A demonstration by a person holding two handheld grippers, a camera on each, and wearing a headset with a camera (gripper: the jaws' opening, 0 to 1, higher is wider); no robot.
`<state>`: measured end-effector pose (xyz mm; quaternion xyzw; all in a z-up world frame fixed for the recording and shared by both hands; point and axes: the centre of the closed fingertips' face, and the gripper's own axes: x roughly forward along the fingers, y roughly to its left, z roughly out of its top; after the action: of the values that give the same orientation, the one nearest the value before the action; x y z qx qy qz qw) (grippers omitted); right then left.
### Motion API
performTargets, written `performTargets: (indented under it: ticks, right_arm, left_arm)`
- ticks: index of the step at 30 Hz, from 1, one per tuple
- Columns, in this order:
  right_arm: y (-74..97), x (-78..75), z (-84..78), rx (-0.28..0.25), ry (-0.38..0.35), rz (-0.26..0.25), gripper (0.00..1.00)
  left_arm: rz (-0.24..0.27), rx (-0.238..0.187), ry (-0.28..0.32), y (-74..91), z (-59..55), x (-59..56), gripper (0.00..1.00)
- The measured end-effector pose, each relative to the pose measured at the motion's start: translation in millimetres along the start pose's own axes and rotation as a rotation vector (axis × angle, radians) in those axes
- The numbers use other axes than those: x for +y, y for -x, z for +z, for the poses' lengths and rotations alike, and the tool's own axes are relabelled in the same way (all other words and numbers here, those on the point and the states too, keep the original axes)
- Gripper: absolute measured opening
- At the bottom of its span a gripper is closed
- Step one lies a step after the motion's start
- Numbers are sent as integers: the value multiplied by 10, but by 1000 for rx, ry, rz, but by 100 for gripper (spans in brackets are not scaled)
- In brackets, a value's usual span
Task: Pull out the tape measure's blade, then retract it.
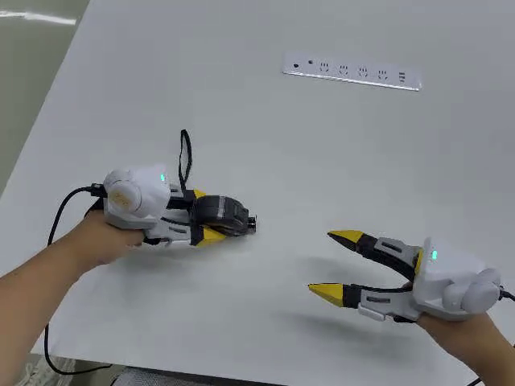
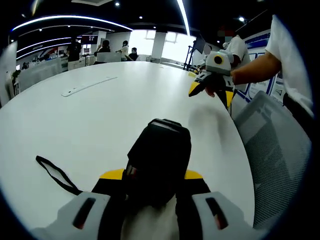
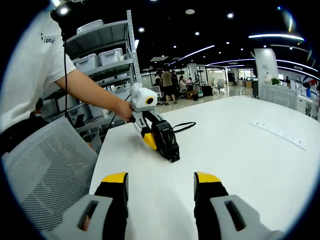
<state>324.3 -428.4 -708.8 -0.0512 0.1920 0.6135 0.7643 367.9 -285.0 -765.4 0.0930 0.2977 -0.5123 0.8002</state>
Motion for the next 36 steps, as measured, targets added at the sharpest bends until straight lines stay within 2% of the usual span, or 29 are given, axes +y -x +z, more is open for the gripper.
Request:
performTargets:
  ticks: [11,17,36]
  right_arm:
    - [-185,-93,4,2,26,26,50]
    - [-265,-181,-18,-1,31,27,48]
    - [-524,-303,-121,13,49,52,42]
  left_arm:
    - [-14,28,-16,0,-14,-7,34]
    - [-16,28,-21,-1,-14,-8,34]
    - [-18,36,-27,-1,-21,-6,34]
